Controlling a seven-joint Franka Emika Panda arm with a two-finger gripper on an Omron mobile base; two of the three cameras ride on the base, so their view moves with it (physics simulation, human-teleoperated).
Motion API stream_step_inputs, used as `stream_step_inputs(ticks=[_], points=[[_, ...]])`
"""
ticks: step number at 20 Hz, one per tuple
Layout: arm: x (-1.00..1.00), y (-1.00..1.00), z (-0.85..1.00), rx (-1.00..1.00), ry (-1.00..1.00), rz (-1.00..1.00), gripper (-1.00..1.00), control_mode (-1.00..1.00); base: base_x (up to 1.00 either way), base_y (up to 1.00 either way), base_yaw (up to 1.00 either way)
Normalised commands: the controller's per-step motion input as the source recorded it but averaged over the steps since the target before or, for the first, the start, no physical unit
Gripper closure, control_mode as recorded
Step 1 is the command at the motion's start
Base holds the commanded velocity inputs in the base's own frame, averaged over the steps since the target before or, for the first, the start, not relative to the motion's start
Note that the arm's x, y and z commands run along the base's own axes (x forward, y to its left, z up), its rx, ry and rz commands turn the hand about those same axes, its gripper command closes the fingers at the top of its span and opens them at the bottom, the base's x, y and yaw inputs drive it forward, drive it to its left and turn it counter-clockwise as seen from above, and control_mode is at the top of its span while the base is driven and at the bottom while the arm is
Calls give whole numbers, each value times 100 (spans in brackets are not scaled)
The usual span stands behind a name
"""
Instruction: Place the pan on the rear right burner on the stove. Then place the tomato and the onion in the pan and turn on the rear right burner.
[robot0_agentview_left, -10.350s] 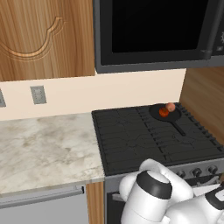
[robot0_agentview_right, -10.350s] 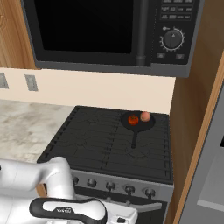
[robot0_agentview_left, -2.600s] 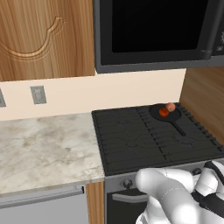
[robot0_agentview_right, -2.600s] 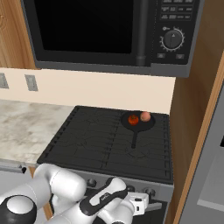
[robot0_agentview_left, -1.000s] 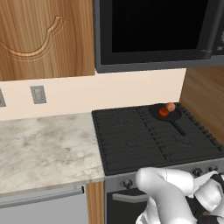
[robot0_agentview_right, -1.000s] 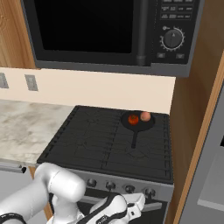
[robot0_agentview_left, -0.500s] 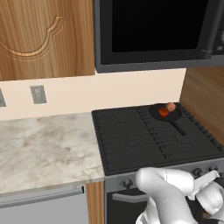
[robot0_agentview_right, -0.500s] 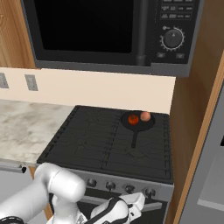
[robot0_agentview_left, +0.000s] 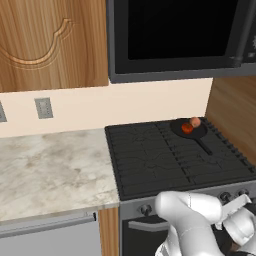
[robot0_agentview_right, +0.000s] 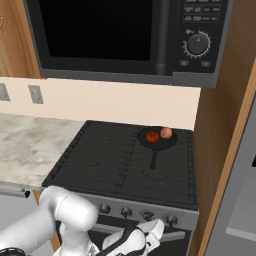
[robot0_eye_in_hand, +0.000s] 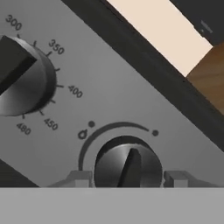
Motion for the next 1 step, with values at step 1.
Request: stream_step_inputs(ticks=[1], points=[[-19, -19, 0, -15, 0, -10, 100, -100, 0, 0, 0]])
